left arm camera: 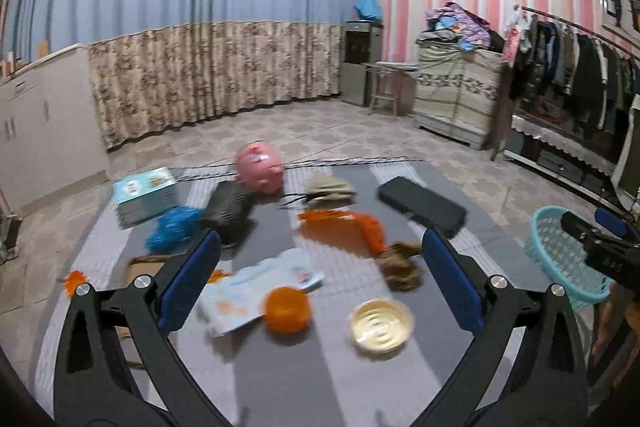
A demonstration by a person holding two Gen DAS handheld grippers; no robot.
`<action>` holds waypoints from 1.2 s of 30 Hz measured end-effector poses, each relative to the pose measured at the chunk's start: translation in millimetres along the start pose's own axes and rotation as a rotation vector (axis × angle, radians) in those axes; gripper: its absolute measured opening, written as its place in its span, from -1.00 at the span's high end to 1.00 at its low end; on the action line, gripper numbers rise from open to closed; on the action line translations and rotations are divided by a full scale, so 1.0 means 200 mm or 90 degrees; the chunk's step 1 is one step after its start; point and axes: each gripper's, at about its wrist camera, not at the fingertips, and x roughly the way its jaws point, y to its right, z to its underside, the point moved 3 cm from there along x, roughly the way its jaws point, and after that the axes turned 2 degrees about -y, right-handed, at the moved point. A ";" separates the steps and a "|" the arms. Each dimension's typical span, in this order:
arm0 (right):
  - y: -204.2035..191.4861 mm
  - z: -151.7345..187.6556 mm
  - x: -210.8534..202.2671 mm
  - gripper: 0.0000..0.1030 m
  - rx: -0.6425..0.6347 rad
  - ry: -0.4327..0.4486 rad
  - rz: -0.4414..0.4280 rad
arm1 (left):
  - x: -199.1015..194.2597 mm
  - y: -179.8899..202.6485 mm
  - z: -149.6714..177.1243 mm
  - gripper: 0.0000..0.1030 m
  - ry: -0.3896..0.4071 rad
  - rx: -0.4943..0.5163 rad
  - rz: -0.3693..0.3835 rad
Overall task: Collect trash
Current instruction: 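Move both tools back over the table, then grasp the cream plastic lid by its rim with the right tool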
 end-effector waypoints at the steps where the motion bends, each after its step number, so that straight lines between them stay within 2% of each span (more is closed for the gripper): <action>1: -0.05 0.01 -0.01 -0.88 0.007 -0.007 -0.010 | -0.01 -0.05 0.01 -0.89 0.000 0.000 -0.011; 5: -0.18 0.02 -0.03 -0.88 0.014 -0.051 -0.038 | -0.07 -0.20 0.04 -0.89 -0.003 0.001 -0.038; 10: -0.34 0.06 -0.07 -0.91 -0.041 -0.042 -0.057 | -0.08 -0.36 0.11 -0.89 -0.020 -0.011 -0.064; 14: -0.41 0.19 0.01 -0.91 -0.068 -0.056 -0.070 | -0.04 -0.43 0.17 -0.89 -0.035 -0.010 -0.086; 20: -0.58 0.25 0.11 -0.91 -0.060 -0.102 -0.119 | 0.06 -0.57 0.28 -0.89 -0.056 -0.045 -0.093; 29: -0.78 0.37 0.26 -0.91 -0.125 -0.174 -0.125 | 0.15 -0.64 0.36 -0.89 -0.086 -0.051 -0.106; 36: -0.86 0.44 0.35 -0.91 -0.173 -0.224 -0.097 | 0.19 -0.71 0.37 -0.89 -0.100 -0.054 -0.116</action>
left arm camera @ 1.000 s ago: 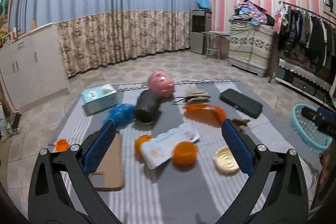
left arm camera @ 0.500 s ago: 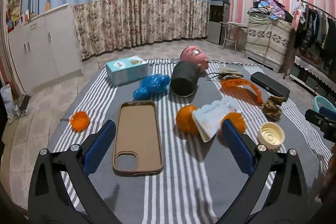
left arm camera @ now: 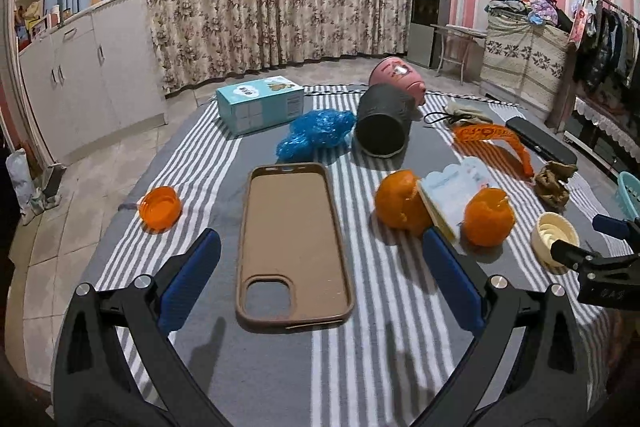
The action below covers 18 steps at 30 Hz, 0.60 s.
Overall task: Collect trash
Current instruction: 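Grasp the cream plastic lid by its rim with the right tool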
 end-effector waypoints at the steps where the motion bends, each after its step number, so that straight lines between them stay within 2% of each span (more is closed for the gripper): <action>1: -0.01 0.00 0.00 -0.91 -0.003 -0.001 0.002 | 0.01 -0.01 0.00 -0.89 -0.002 -0.004 0.001; 5: -0.01 0.00 0.02 -0.83 -0.010 -0.016 0.001 | 0.03 -0.06 0.00 -0.89 -0.019 -0.031 0.015; 7: -0.01 0.00 0.03 -0.50 -0.009 -0.026 -0.013 | 0.04 -0.07 0.00 -0.89 -0.022 -0.033 0.008; 10: 0.00 -0.01 0.05 -0.20 -0.002 -0.034 -0.030 | 0.03 -0.11 0.00 -0.89 -0.018 -0.019 -0.013; 14: 0.00 0.00 0.04 -0.18 0.009 -0.029 -0.048 | 0.03 -0.19 0.01 -0.89 -0.026 -0.025 -0.024; 18: 0.03 -0.01 0.00 -0.18 0.015 -0.009 -0.053 | 0.02 -0.22 -0.01 -0.89 -0.026 -0.048 -0.015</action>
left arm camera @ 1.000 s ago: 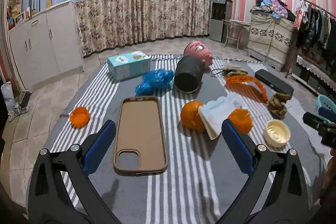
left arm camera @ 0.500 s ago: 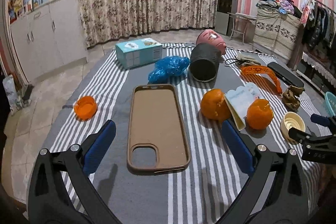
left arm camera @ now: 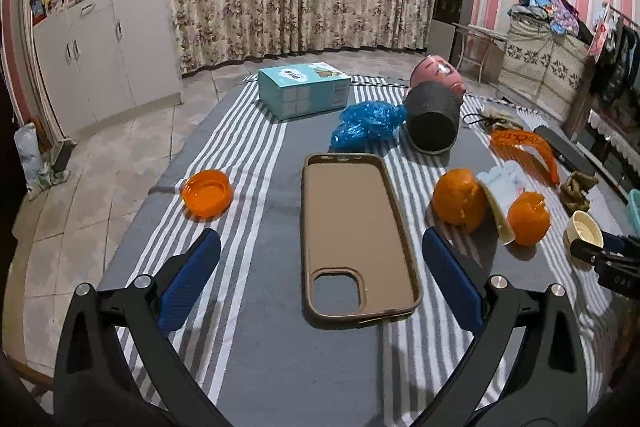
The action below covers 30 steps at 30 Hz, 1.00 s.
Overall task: Collect trash
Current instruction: 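Grasp the cream plastic lid by its rim with the right tool, then grasp the orange peel with the left tool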
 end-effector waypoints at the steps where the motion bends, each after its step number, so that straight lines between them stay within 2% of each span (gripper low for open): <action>1: 0.01 -0.01 -0.02 -0.18 -0.004 0.006 0.006 | -0.01 0.02 -0.01 -0.89 0.002 0.000 0.006; 5: 0.09 -0.04 -0.11 -0.18 0.001 0.027 0.021 | -0.03 0.13 -0.02 -0.89 0.007 0.014 0.028; 15: 0.42 -0.09 -0.29 -0.18 0.038 0.069 0.053 | -0.05 0.65 0.00 -0.89 0.023 0.076 0.108; 19: 0.56 -0.07 -0.32 -0.18 0.061 0.071 0.060 | 0.01 0.80 0.03 -0.86 0.003 0.101 0.125; 23: 0.67 -0.06 -0.31 -0.18 0.085 0.070 0.059 | 0.09 0.88 0.03 -0.62 -0.042 0.121 0.127; 28: 0.73 -0.05 -0.29 -0.18 0.101 0.065 0.052 | 0.20 0.92 0.03 -0.54 -0.092 0.120 0.096; 30: 0.74 -0.05 -0.29 -0.18 0.103 0.066 0.050 | 0.25 0.92 0.05 -0.41 -0.120 0.123 0.096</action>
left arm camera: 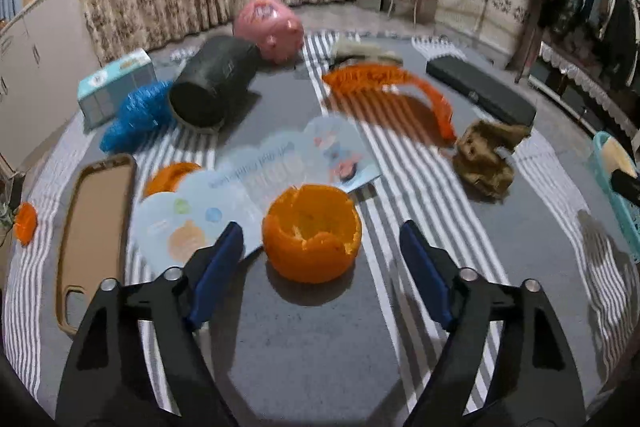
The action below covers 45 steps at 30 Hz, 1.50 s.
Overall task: Collect trash
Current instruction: 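Grasp the orange peel with the left tool, then carry both items over the blue basket and open the left tool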
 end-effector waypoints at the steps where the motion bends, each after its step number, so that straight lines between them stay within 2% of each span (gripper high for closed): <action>1: 0.01 0.00 0.00 -0.18 0.001 0.001 0.000 | 0.02 0.00 0.00 -0.36 -0.013 0.000 0.002; 3: 0.02 0.00 -0.01 -0.18 0.004 0.004 0.000 | 0.05 -0.01 0.00 -0.20 -0.035 -0.006 0.004; 5: 0.04 -0.01 -0.02 -0.18 0.010 0.008 -0.002 | 0.05 -0.02 0.00 -0.11 -0.035 -0.015 0.002; 8: 0.06 -0.01 -0.04 -0.18 0.017 0.015 -0.002 | 0.05 -0.03 0.00 0.16 -0.032 -0.025 -0.004; 11: 0.12 -0.02 -0.08 -0.18 0.025 0.027 0.003 | 0.03 -0.01 -0.01 0.26 -0.024 -0.021 -0.002; 15: 0.26 -0.04 -0.16 -0.18 0.059 0.046 0.015 | -0.02 0.05 -0.04 0.28 -0.003 -0.007 -0.003; 20: 0.47 -0.07 -0.26 -0.18 0.097 0.071 0.068 | -0.13 0.23 -0.10 0.28 0.037 0.030 0.014; 25: 0.70 -0.06 -0.37 -0.18 0.111 0.081 0.141 | -0.20 0.51 -0.19 0.27 0.066 0.070 0.069; 32: 0.99 -0.01 -0.42 -0.18 0.151 0.070 0.200 | -0.25 0.93 -0.28 0.27 0.089 0.127 0.137; 39: 1.14 0.03 -0.41 -0.18 0.159 0.077 0.200 | -0.26 1.28 -0.31 0.27 0.096 0.178 0.189; 45: 1.20 0.07 -0.37 -0.18 0.151 0.087 0.187 | -0.24 1.49 -0.29 0.27 0.086 0.205 0.220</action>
